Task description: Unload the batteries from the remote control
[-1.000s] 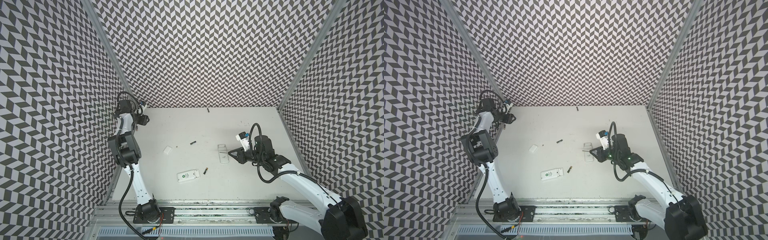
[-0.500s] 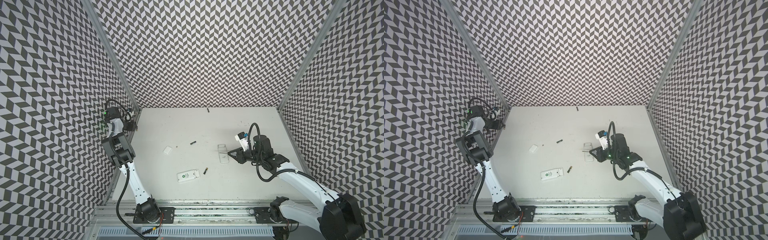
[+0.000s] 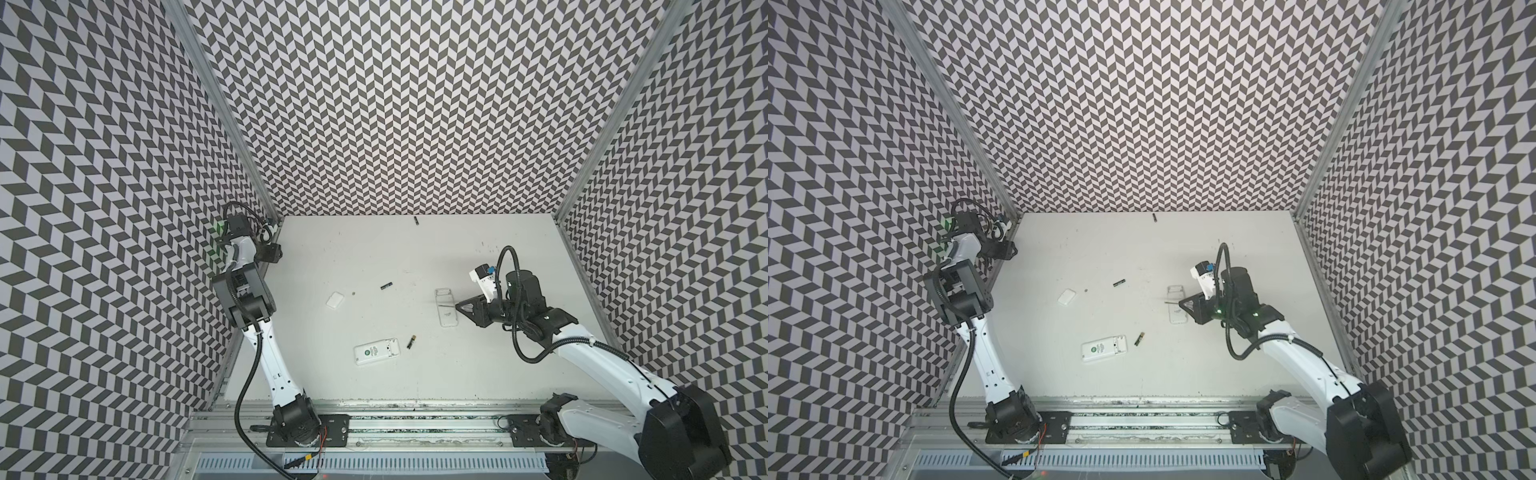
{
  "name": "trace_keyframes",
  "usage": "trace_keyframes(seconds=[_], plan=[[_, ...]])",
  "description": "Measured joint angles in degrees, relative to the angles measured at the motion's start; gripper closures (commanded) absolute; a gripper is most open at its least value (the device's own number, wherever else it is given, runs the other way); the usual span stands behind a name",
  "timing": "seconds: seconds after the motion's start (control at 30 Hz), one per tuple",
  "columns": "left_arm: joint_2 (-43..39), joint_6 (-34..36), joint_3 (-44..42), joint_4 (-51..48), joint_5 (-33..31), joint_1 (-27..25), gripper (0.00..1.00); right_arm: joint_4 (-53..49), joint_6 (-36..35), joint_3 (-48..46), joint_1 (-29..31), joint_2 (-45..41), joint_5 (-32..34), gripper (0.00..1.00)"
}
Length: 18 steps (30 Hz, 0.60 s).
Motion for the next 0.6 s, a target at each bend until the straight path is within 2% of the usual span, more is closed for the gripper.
trace_keyframes(seconds=[0.23, 0.33, 0.6], plan=[[1.60, -0.63, 0.72, -0.17, -0.42, -0.15, 0.58, 0.00, -0.24, 0.00, 0.00, 0.33, 0.00, 1.00], [1.70, -0.55, 0.76, -0.15, -0.24, -0.13, 0.67, 0.00, -0.42, 0.00, 0.00, 0.44, -0.02, 1.00], [1.70, -0.13, 0.76, -0.22, 0.04, -0.15, 0.82, 0.00, -0.46, 0.00, 0.00, 0.92, 0.00, 1.00]])
